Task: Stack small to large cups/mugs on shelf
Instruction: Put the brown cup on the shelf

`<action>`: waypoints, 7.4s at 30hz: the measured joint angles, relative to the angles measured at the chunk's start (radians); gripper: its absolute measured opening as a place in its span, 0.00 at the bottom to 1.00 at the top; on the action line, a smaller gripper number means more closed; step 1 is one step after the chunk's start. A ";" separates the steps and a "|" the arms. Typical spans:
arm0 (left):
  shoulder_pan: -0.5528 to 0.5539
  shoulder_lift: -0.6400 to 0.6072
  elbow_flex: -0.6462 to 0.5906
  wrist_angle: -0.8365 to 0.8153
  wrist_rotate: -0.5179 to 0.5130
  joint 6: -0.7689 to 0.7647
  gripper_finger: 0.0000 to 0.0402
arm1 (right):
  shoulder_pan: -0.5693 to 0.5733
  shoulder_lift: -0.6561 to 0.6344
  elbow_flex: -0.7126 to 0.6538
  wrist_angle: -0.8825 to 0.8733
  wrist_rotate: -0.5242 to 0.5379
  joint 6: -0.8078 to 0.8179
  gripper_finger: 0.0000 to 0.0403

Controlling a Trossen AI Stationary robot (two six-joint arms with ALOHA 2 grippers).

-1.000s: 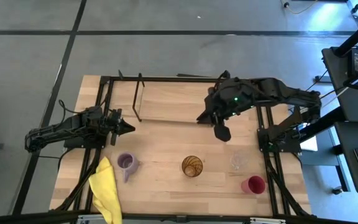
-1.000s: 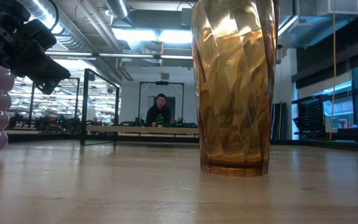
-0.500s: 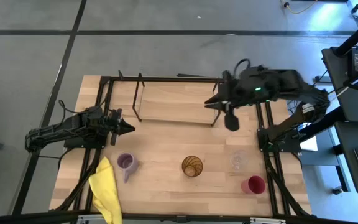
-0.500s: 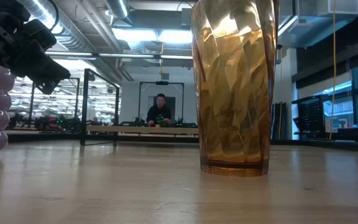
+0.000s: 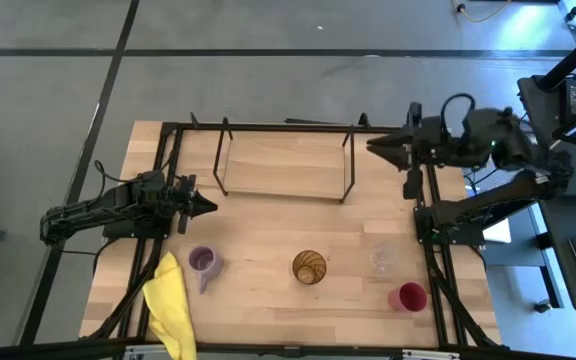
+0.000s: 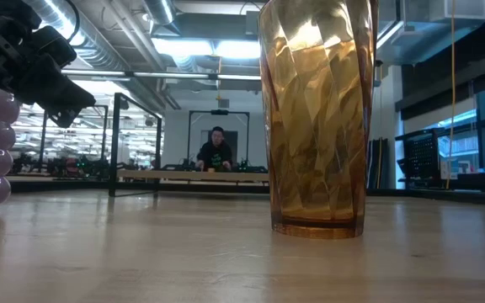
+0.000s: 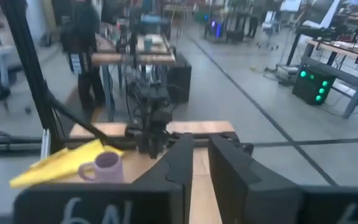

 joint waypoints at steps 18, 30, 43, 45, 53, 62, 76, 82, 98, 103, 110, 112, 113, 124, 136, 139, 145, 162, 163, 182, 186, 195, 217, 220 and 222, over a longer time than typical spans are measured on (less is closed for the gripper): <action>0.000 0.000 0.000 0.000 0.000 0.000 0.07 | -0.081 -0.613 -0.765 0.595 0.098 0.361 0.13; 0.000 0.000 -0.002 0.120 -0.260 -0.211 0.07 | -0.081 -0.806 -0.915 0.393 0.173 0.232 0.13; 0.000 0.016 0.097 0.588 -0.045 -0.400 0.07 | -0.081 -0.814 -0.983 0.596 -0.045 0.358 0.14; 0.001 0.046 0.209 0.509 -0.023 -0.396 0.07 | -0.081 -0.815 -0.981 0.652 -0.115 0.303 0.15; -0.011 0.494 0.685 0.249 0.207 -0.303 0.07 | -0.083 -0.886 -1.019 0.629 -0.112 0.217 0.15; -0.048 0.842 1.012 -0.030 0.122 -0.107 0.07 | -0.083 -1.002 -1.221 0.905 -0.311 0.222 0.15; -0.140 1.044 1.044 0.293 0.075 -0.295 0.07 | -0.083 -1.017 -1.488 1.275 -0.341 0.339 0.15; -0.145 1.066 1.044 0.344 0.017 -0.318 0.07 | -0.082 -1.016 -1.499 1.187 -0.348 0.318 0.15; -0.261 1.215 1.043 0.353 0.063 0.047 0.07 | -0.083 -1.016 -1.498 1.168 -0.346 0.257 0.15; -0.293 1.246 1.043 0.552 0.037 0.069 0.07 | -0.083 -1.016 -1.498 1.165 -0.346 0.256 0.15; -0.304 1.254 1.046 0.524 0.099 0.096 0.07 | -0.083 -1.016 -1.498 1.165 -0.346 0.260 0.15; -0.305 1.250 1.046 0.338 0.097 0.134 0.07 | -0.083 -1.016 -1.498 1.165 -0.346 0.259 0.15; -0.307 1.243 1.045 0.217 0.082 0.155 0.07 | -0.083 -1.016 -1.498 1.165 -0.346 0.256 0.15; -0.405 1.177 1.044 -0.330 -0.060 0.066 0.07 | -0.083 -1.015 -1.498 1.162 -0.346 0.257 0.15; -0.561 1.286 1.348 -0.488 -0.281 0.222 0.02 | -0.083 -1.015 -1.498 1.160 -0.346 0.255 0.15; -0.546 1.378 1.457 -0.519 -0.284 0.294 0.01 | -0.083 -1.015 -1.498 1.157 -0.346 0.260 0.15; -0.477 1.609 1.645 -0.667 -0.287 0.367 0.02 | -0.083 -1.015 -1.498 1.154 -0.346 0.259 0.15; -0.479 1.835 1.798 -0.598 -0.307 0.214 0.27 | -0.083 -1.015 -1.498 1.154 -0.346 0.256 0.15; -0.482 1.835 1.798 -0.595 -0.315 0.188 0.29 | -0.083 -1.015 -1.498 1.154 -0.346 0.256 0.15; -0.513 1.972 1.798 -0.544 -0.242 -0.092 0.38 | -0.083 -1.015 -1.497 1.145 -0.346 0.256 0.15; -0.511 1.989 1.797 -0.531 -0.252 -0.111 0.39 | -0.083 -1.016 -1.497 1.138 -0.346 0.256 0.15; -0.498 2.015 1.793 -0.534 -0.268 -0.108 0.38 | -0.083 -1.016 -1.497 1.133 -0.346 0.256 0.15; -0.476 2.037 1.859 -0.737 -0.367 0.025 0.03 | -0.083 -1.016 -1.497 1.131 -0.346 0.256 0.15; -0.459 2.033 2.004 -0.939 -0.464 0.083 0.02 | -0.083 -1.016 -1.497 1.131 -0.346 0.256 0.15; -0.422 2.030 2.097 -1.079 -0.537 0.104 0.01 | -0.083 -1.016 -1.497 1.131 -0.346 0.256 0.15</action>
